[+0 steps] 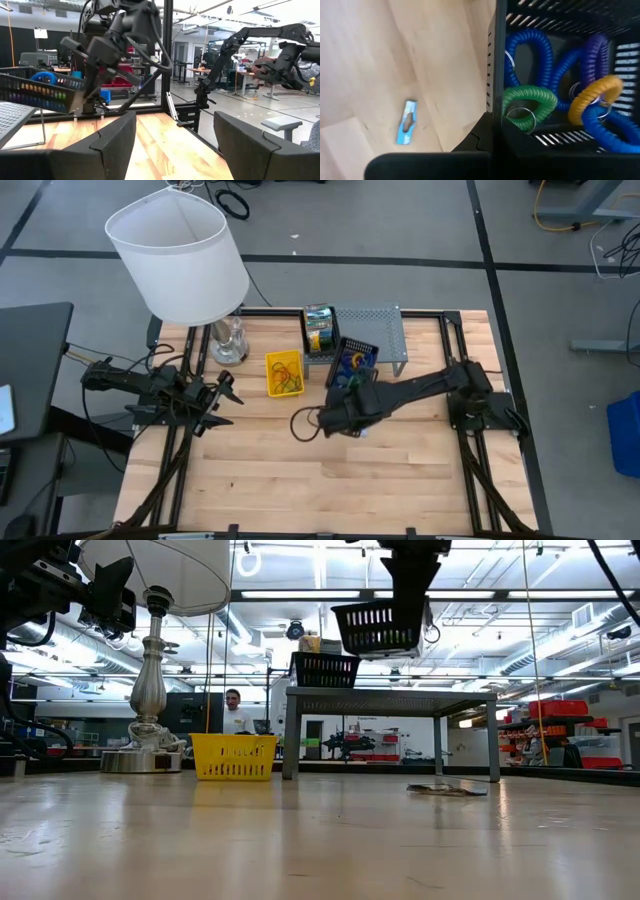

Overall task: Pick & Place Office Desk Supplies
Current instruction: Put the black bin on the shelf

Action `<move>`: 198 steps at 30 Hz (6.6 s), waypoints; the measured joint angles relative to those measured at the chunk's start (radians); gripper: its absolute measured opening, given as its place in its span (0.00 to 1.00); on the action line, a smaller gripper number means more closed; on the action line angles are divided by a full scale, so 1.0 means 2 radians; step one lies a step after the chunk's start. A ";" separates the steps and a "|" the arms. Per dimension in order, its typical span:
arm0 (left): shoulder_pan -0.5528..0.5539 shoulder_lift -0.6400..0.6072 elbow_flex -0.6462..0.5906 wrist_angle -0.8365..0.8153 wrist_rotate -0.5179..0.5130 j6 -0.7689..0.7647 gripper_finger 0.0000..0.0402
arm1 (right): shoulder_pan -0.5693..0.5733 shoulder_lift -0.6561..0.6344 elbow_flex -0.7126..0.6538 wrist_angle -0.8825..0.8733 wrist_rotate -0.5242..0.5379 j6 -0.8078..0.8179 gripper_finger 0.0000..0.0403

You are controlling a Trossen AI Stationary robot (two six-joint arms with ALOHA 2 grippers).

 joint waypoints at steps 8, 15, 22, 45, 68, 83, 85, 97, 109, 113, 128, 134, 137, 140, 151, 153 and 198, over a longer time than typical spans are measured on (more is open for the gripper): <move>0.000 0.000 0.000 0.000 0.000 0.000 0.67 | -0.029 -0.018 0.000 0.000 -0.027 -0.020 0.00; 0.000 0.000 0.000 0.000 0.000 0.000 0.67 | -0.060 -0.017 -0.009 0.000 -0.044 -0.042 0.00; 0.000 0.000 0.000 0.000 0.000 0.000 0.67 | -0.084 -0.017 -0.010 -0.001 -0.047 -0.067 0.00; 0.000 0.000 0.000 0.000 0.000 0.000 0.67 | -0.120 -0.017 -0.011 0.000 -0.076 -0.141 0.00; 0.000 0.000 0.000 0.000 0.000 0.000 0.67 | -0.134 -0.017 -0.011 0.000 -0.065 -0.176 0.29; 0.000 0.000 0.000 0.000 0.000 0.000 0.67 | -0.139 -0.017 -0.011 0.000 -0.017 -0.177 0.44; 0.000 0.000 0.000 0.000 0.000 0.000 0.67 | -0.139 -0.017 -0.011 0.000 -0.003 -0.182 0.43; 0.000 0.000 0.000 0.000 0.000 0.000 0.67 | -0.137 -0.017 -0.011 0.000 0.039 -0.189 0.43; 0.000 0.000 0.000 0.000 0.000 0.000 0.67 | -0.118 -0.017 -0.011 0.000 0.067 -0.132 0.43; 0.000 0.000 0.000 0.000 0.000 0.000 0.67 | -0.113 -0.017 -0.011 0.000 0.066 -0.131 0.43; 0.000 0.000 0.000 0.000 0.000 0.000 0.67 | -0.045 -0.017 -0.011 0.000 0.049 -0.031 0.27; 0.000 0.000 0.000 0.000 0.000 0.000 0.67 | -0.046 -0.017 -0.011 0.000 0.031 0.021 0.03; 0.000 0.000 0.000 0.000 0.000 0.000 0.67 | -0.050 -0.017 -0.011 0.000 0.029 0.036 0.01; 0.000 0.000 0.000 0.000 0.000 0.000 0.67 | -0.053 -0.017 -0.011 0.000 0.025 0.047 0.01; 0.000 0.000 0.000 0.000 0.000 0.000 0.67 | -0.041 -0.017 -0.015 0.000 -0.027 0.070 0.00; 0.000 0.000 0.000 0.000 0.000 0.000 0.67 | -0.045 -0.017 -0.032 0.000 -0.028 0.071 0.00; 0.000 0.000 0.000 0.000 0.000 0.000 0.67 | -0.047 -0.017 -0.094 0.017 0.082 -0.055 0.00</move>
